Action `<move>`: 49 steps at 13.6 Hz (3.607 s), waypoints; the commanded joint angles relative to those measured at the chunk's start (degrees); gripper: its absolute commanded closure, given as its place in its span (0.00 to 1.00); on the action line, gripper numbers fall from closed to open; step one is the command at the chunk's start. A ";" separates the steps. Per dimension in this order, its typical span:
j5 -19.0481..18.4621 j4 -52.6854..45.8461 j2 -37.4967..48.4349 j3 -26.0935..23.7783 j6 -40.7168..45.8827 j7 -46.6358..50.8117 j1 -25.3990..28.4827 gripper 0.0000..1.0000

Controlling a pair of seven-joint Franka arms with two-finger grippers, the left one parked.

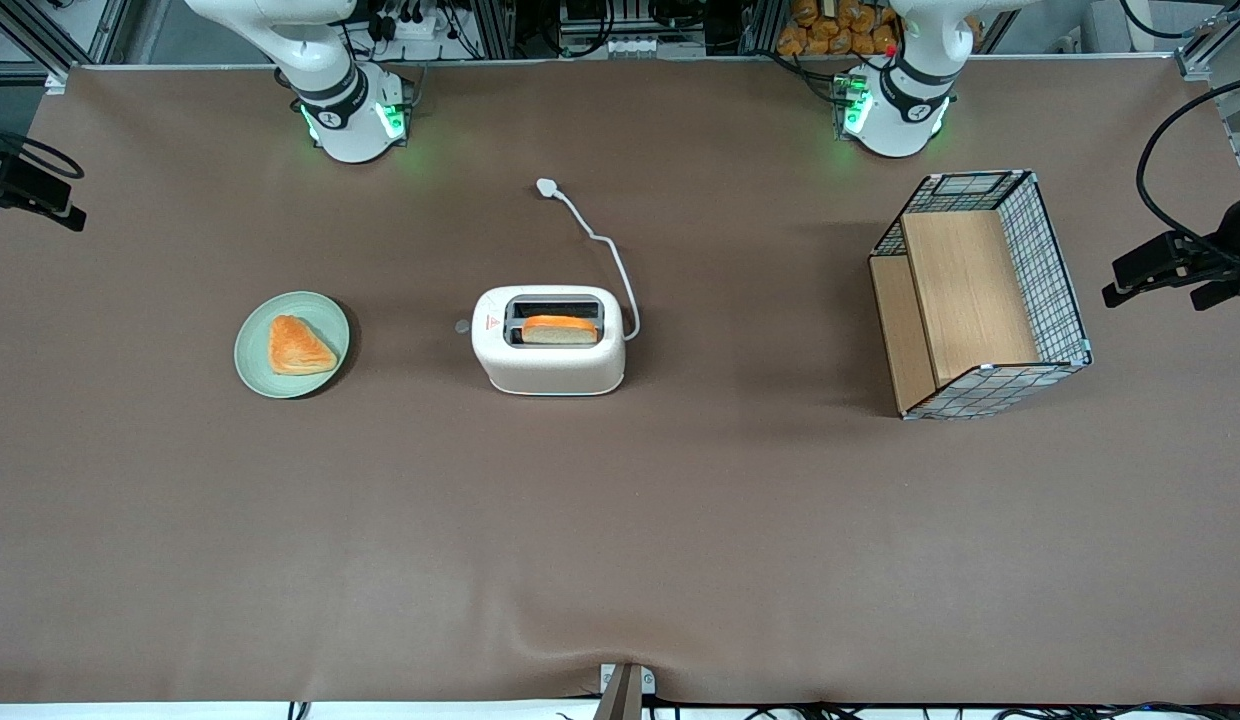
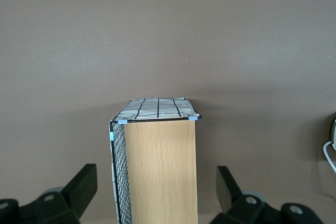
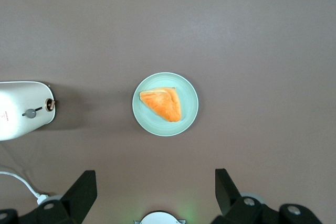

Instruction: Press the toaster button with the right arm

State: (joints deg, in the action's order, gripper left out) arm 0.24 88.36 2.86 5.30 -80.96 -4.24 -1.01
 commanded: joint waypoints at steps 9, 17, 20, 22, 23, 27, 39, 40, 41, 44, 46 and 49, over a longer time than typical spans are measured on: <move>1.17 -0.12 -7.43 0.23 2.03 0.73 8.39 0.00; 19.43 0.32 -20.60 0.23 5.38 1.16 9.18 0.00; 22.69 0.76 -23.86 0.23 4.41 1.17 9.35 0.00; 24.62 2.77 -24.13 0.23 2.23 1.08 10.49 0.42; 24.89 4.17 -24.13 0.15 -0.14 1.08 11.63 0.62; 24.90 9.35 -23.69 0.15 -7.78 1.96 15.94 1.00; 34.37 23.77 -20.18 0.06 -27.14 1.25 22.36 1.00; 35.87 24.48 -20.17 0.06 -27.41 1.08 22.36 1.00; 36.23 24.66 -20.26 0.06 -27.58 1.08 22.36 1.00; 36.23 24.93 -20.79 0.06 -28.72 0.99 22.54 1.00; 36.23 24.93 -21.05 0.06 -29.16 0.90 22.45 1.00; 36.58 25.02 -21.76 -0.03 -29.17 0.20 21.93 1.00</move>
State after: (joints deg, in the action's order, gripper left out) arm 35.09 111.22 -19.77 4.98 -108.73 -2.76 21.04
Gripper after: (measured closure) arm 0.991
